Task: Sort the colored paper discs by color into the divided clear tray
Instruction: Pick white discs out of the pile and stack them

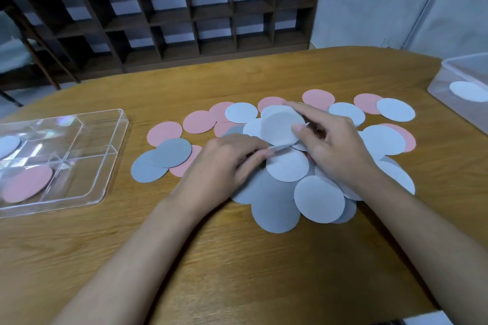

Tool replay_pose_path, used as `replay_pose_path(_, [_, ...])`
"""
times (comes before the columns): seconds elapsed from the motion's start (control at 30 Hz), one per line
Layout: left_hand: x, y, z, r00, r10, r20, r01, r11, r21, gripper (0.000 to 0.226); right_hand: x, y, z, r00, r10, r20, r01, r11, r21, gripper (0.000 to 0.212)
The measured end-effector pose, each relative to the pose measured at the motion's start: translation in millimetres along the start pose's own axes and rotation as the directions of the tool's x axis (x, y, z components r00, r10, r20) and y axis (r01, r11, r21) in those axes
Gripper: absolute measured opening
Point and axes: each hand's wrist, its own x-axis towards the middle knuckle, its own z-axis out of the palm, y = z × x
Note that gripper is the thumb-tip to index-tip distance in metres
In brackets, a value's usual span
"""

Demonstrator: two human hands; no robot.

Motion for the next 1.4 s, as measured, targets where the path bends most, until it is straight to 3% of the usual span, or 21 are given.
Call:
replay_pose_path(0.13, [1, -2, -1, 0.991, -0.029, -0.134, 0.032, 0.999, 0.018, 0.009, 0, -2, 1, 0.999, -0.022, 0.027, 0.022, 1.0, 0.0, 0.047])
replay_pose_path(0.3, [2, -2, 1, 0.951, -0.194, -0.24, 0.178, 0.98, -0.087, 0.008, -2, -3, 7, 0.997, -0.021, 0.068, 0.019, 0.999, 0.039, 0.046])
replay_pose_path(0.53, [3, 3, 3, 0.907, -0.356, -0.226, 0.313, 0.927, -0.205, 0.008, -3, -10, 11, 0.99, -0.052, 0.133, 0.055, 0.998, -0.02, 0.048])
replay_pose_path(0.83, [5, 4, 4, 0.895, -0.376, -0.24, 0.319, 0.916, -0.243, 0.016, -3, -11, 19, 0.977, -0.111, 0.181, 0.152, 0.961, -0.229, 0.05])
replay_pose_path(0.97, [5, 3, 5, 0.909, -0.338, -0.244, 0.292, 0.934, -0.208, 0.016, -3, -13, 16, 0.983, -0.11, 0.148, 0.135, 0.976, -0.168, 0.035])
replay_pose_path(1.07, [4, 5, 4, 0.928, -0.221, -0.3, 0.21, 0.975, -0.069, 0.024, -3, -11, 11, 0.993, -0.062, 0.104, 0.074, 0.991, -0.109, 0.029])
replay_pose_path(1.13, [4, 6, 5, 0.959, -0.143, -0.246, 0.131, 0.989, -0.063, 0.029, -2, -9, 7, 0.997, -0.029, 0.065, 0.033, 0.997, -0.064, 0.028])
replay_pose_path(1.2, [2, 8, 7, 0.993, -0.082, -0.088, 0.072, 0.991, -0.111, 0.031, -2, -9, 2, 1.0, -0.002, 0.029, 0.003, 1.0, -0.029, 0.028])
replay_pose_path(1.3, [-1, 7, 12, 0.99, -0.071, 0.122, 0.083, 0.992, -0.095, 0.043, -2, -8, -1, 1.0, 0.014, 0.006, -0.014, 1.0, -0.016, 0.028])
replay_pose_path(1.4, [-3, 3, 14, 0.978, -0.083, 0.19, 0.096, 0.994, -0.061, 0.048, -1, -7, -1, 1.0, 0.006, 0.009, -0.006, 1.0, -0.019, 0.03])
